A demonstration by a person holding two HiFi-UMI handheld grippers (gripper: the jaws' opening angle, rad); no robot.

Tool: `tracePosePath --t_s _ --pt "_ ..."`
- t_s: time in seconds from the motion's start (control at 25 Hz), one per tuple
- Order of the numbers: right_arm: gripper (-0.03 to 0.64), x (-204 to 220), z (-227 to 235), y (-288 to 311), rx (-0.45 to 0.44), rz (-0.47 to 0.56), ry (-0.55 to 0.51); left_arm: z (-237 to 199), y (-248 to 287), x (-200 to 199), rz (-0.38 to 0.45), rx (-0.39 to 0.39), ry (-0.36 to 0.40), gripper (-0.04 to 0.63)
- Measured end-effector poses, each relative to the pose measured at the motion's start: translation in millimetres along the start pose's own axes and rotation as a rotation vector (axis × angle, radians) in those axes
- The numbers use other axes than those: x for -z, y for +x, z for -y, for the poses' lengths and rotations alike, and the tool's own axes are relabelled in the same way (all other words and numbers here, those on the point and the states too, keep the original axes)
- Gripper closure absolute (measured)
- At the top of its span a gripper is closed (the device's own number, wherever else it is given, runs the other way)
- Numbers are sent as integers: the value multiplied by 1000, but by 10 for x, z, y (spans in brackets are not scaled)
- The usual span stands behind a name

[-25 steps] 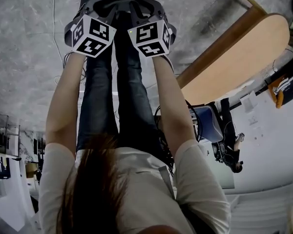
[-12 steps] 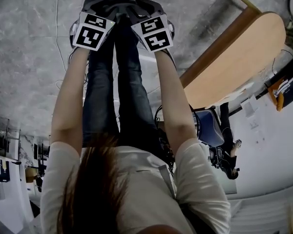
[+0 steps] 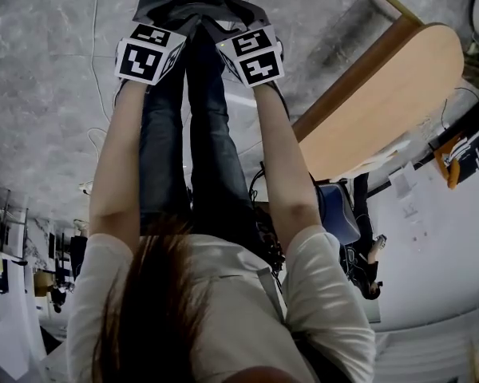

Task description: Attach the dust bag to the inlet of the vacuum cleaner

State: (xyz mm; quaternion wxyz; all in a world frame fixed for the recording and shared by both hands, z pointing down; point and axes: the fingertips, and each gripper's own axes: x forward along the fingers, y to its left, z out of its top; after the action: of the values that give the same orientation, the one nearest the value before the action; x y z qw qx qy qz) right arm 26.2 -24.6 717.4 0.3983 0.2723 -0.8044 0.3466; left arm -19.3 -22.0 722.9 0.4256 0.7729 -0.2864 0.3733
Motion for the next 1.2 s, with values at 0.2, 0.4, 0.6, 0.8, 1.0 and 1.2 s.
tracePosePath --t_s 0.2,0.4,0.6,0.8,1.0,1.2 --pt "387 -11 15 -127 21 27 54 38 -83 -86 55 -39 -59 373" --pt "393 -105 27 -318 22 84 154 113 -254 -263 131 -97 -76 431" --pt "460 -274 -35 -431 12 145 197 161 -422 -451 217 -121 -106 482" --pt "583 -454 -4 -594 47 194 205 158 -636 -656 286 -159 -103 569" --pt "614 -683 19 -783 75 225 220 181 -896 -860 345 -169 -87 577" --pt "615 -924 5 -1062 104 270 245 242 -1137 -1095 376 -161 -67 577"
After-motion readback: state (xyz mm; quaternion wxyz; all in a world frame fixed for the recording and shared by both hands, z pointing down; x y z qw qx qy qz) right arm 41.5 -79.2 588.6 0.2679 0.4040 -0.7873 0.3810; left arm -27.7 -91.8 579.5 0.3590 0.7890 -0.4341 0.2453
